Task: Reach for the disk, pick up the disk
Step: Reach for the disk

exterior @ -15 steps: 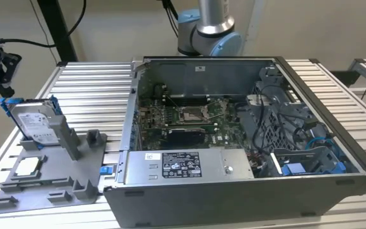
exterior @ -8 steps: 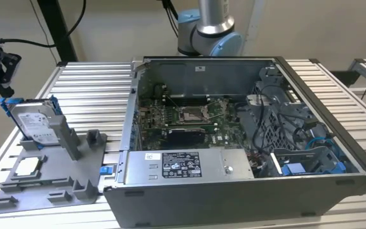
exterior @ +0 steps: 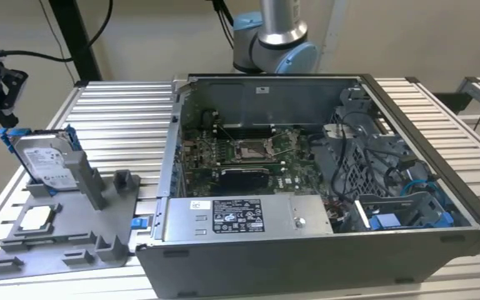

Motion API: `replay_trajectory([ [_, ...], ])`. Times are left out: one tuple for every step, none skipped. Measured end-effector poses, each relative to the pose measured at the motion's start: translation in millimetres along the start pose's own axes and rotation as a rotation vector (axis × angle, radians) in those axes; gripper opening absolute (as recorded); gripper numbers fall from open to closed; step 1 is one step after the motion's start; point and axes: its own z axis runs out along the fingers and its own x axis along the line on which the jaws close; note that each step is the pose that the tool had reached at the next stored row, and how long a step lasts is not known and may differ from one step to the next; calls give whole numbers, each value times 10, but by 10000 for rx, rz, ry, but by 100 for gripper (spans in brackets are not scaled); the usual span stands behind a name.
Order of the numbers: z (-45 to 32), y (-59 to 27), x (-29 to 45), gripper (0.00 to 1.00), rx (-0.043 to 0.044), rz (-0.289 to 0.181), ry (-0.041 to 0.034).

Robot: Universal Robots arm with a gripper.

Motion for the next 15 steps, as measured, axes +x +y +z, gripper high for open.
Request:
replay_trajectory([
  [0, 0, 0, 0, 0, -42, 1],
  [1, 0, 0, 0, 0, -91, 2],
  [1, 0, 0, 0, 1, -139, 4],
  [1, 0, 0, 0, 2, -190, 6],
  [0, 0, 0, 0, 2, -244, 9],
  [0, 0, 0, 0, 3, -303, 11],
  [0, 0, 0, 0, 3, -363, 14],
  [0, 0, 0, 0, 4, -430, 16],
  [0, -1, -1, 0, 5, -498, 18],
  [0, 0, -1, 0, 6, -575, 22],
  [0, 0, -1, 0, 8, -641, 25],
  [0, 0, -1, 0, 9, -717, 27],
  [1, 0, -1, 0, 11, -797, 30],
  [0, 0, -1, 0, 12, -879, 33],
  [0, 0, -1, 0, 14, -964, 38],
])
